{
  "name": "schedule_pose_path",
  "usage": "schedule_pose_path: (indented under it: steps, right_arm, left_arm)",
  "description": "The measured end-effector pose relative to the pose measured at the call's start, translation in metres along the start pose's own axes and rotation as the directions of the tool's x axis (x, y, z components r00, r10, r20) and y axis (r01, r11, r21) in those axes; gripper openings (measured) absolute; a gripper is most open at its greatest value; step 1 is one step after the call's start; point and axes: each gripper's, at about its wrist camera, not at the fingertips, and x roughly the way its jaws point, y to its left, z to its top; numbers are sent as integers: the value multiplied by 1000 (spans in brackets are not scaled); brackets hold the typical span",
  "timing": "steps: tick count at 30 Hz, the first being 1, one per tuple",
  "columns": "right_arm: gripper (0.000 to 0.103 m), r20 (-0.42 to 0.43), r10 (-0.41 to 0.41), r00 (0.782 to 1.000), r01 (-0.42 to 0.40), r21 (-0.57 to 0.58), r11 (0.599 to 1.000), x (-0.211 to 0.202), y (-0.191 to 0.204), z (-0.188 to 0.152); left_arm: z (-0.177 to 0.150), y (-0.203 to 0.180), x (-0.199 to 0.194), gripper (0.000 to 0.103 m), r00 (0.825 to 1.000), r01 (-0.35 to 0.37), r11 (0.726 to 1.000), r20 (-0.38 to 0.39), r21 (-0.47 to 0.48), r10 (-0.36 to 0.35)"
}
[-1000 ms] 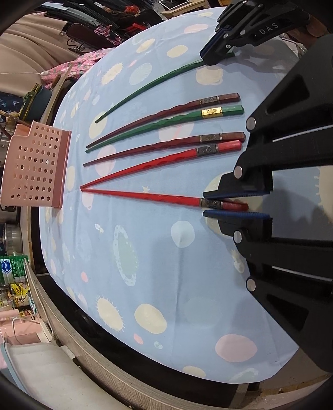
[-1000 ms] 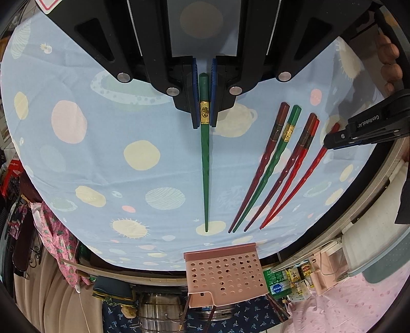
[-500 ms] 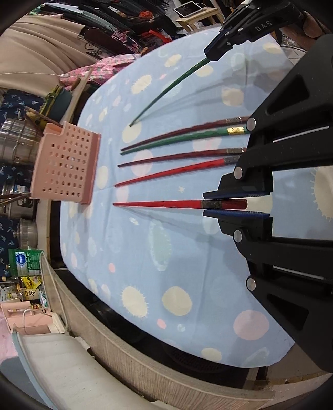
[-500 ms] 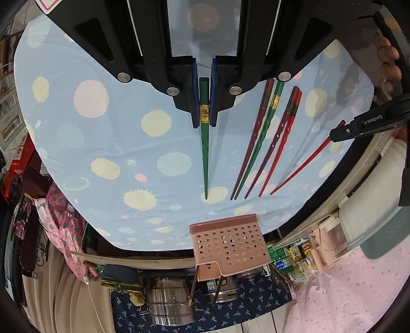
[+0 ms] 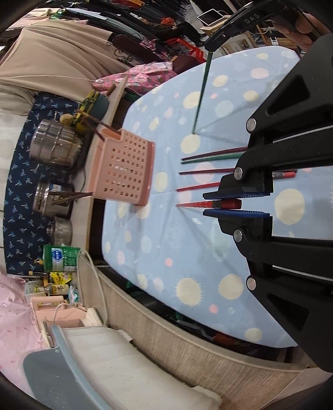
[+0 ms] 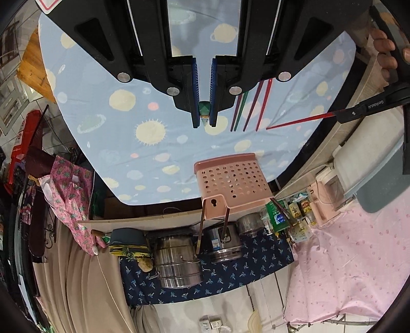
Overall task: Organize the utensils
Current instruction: 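Lift both held chopsticks and carry them over the pink basket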
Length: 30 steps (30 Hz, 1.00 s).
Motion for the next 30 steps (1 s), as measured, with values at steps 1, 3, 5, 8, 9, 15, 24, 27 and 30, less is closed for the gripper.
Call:
schedule_pose_path:
  steps: [1,3,5,8,9,15,24,27,30]
  right_arm:
    - [7,10,0,1000,0,2,1000,-1,-1,5]
    - [7,30,-1,1000,1,2,1000,-2,0,15]
    - [7,50,-2,999,2,0,1000,-2,1,24]
    - [7,79,-14,997,14,-9,1000,-2,3,36]
    - [7,87,-10,996,11,-6,1000,-1,4,41]
    - [7,127,20,992,-20,4,1000,0,7,68]
    - [7,189,84,978,-92,32,995,6,14,116]
    - [7,223,106,969,-117,36,992,9,19,138]
    - [7,257,125,958,-140,39,989,14,25,160]
  left_arm:
    - [7,0,-2,7,1000,1,1000,12,-2,-1]
    - [16,0,-4,7,1000,-2,1000,30,0,2]
    - [27,-1,-6,7,999,-5,1000,51,3,5]
    - [42,-2,-8,7,997,-6,1000,77,6,6]
    - [47,-2,-9,7,996,-7,1000,85,6,6]
    - [79,-3,-9,7,992,-4,1000,123,7,3]
    - [130,-11,-21,7,978,20,1000,208,21,-24]
    - [151,-16,-29,7,968,37,999,248,24,-41]
    - [176,-23,-38,7,953,56,998,298,21,-60]
